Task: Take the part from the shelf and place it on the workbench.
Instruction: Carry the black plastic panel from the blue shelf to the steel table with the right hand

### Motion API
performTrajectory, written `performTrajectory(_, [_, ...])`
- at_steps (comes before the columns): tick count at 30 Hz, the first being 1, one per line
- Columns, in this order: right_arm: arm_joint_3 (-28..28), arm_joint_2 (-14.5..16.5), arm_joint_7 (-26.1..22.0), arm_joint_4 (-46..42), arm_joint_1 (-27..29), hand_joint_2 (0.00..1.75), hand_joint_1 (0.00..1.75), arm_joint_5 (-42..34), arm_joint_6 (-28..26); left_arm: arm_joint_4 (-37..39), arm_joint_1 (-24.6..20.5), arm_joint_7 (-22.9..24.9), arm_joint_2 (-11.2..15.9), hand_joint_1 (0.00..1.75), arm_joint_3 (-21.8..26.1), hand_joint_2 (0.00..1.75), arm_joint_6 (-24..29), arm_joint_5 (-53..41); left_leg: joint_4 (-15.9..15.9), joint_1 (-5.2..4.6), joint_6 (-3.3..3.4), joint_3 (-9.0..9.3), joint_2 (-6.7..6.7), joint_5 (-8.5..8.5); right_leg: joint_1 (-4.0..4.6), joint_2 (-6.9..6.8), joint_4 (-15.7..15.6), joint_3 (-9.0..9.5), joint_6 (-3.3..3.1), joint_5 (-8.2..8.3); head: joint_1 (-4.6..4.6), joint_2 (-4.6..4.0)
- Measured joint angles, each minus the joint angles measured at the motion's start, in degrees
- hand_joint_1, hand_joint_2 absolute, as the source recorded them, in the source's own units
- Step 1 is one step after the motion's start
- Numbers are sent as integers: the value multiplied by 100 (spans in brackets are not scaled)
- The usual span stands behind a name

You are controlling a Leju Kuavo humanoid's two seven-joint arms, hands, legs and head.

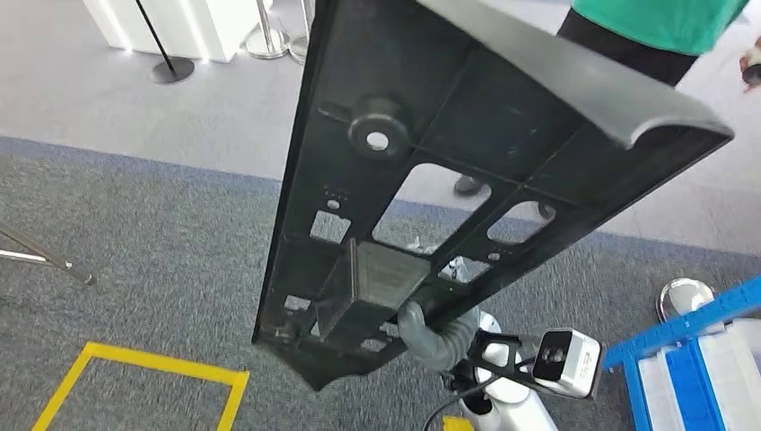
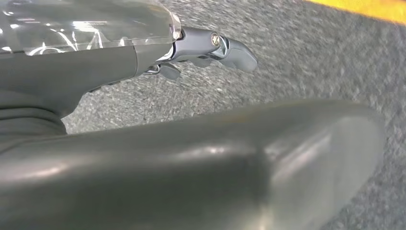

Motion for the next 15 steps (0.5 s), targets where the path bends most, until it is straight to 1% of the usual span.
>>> performTrajectory(1, [-1,-5,-2,-7,1,175,175,6,28,0,-3,2,1,0,1,0,1,-4,-9,5,28,10,-70,6,-17,205,335,-155,16,-178,1,0])
performTrajectory(2, [-2,-11,-3,-9,4,175,175,10,50,1,-14,3,3,0,1,0,1,-8,-7,1,48,6,-141,7,-18,348,747,-368,19,-364,0,0])
performTrajectory(3, [-3,-21,-3,-10,8,175,175,14,69,0,-24,2,5,0,2,0,1,-13,-4,-5,61,3,-224,7,-19,427,1158,-587,20,-516,0,0])
performTrajectory(4, [-4,-30,1,-9,10,175,175,17,83,0,-26,2,4,0,2,0,1,-17,2,-12,67,3,-314,7,-19,457,1414,-742,16,-559,0,0])
performTrajectory(5, [-4,-37,3,-8,10,175,175,16,92,1,-24,2,2,0,2,0,0,-22,10,-16,66,7,-410,5,-19,473,1430,-784,6,-468,0,0])
performTrajectory(6, [-4,-42,3,-8,7,175,175,15,97,0,-20,2,-1,0,2,0,0,-28,19,-18,62,13,-503,2,-19,497,1223,-717,-10,-281,-1,0])
performTrajectory(7, [-4,-44,3,-8,0,175,175,13,99,0,-18,2,-5,0,2,0,0,-33,30,-18,54,21,-595,-3,-22,568,815,-551,-31,-23,0,0])
performTrajectory(8, [-4,-45,2,-8,-8,175,175,11,101,0,-18,2,-11,0,2,0,0,-37,45,-21,37,18,-678,-10,-31,708,390,-371,-49,169,0,0])
performTrajectory(9, [-4,-45,2,-9,-17,175,175,10,103,-1,-23,3,-16,0,2,0,0,-39,58,-21,15,7,-753,-13,-39,822,66,-235,-62,292,-1,0])
performTrajectory(10, [-4,-47,2,-10,-22,175,175,8,105,0,-25,4,-21,0,2,0,0,-40,66,-14,-14,-11,-816,-13,-41,909,-139,-152,-73,349,-1,0])
performTrajectory(11, [-4,-48,2,-11,-26,175,175,6,106,1,-21,6,-23,0,2,0,0,-40,61,-3,-50,-31,-872,-7,-35,934,-194,-134,-87,336,-1,0])
performTrajectory(12, [-4,-48,2,-13,-30,175,175,5,106,1,-10,8,-23,0,2,0,0,-41,46,7,-88,-48,-927,4,-29,871,-210,-129,-109,349,-1,0])
performTrajectory(13, [-4,-49,2,-13,-37,175,175,5,106,2,5,9,-20,0,1,0,1,-42,48,14,-117,-57,-918,1,-31,803,-238,-114,-143,362,-1,0])
performTrajectory(14, [-3,-48,3,-13,-44,175,175,5,106,2,16,11,-19,0,1,0,2,-42,96,6,-140,-84,-817,-36,-36,732,-275,-91,-185,374,-2,0])
performTrajectory(15, [-3,-48,3,-13,-52,175,175,3,106,2,20,14,-19,0,0,0,4,-43,236,-5,-159,-151,-659,-127,-47,654,-313,-67,-220,387,-2,0])
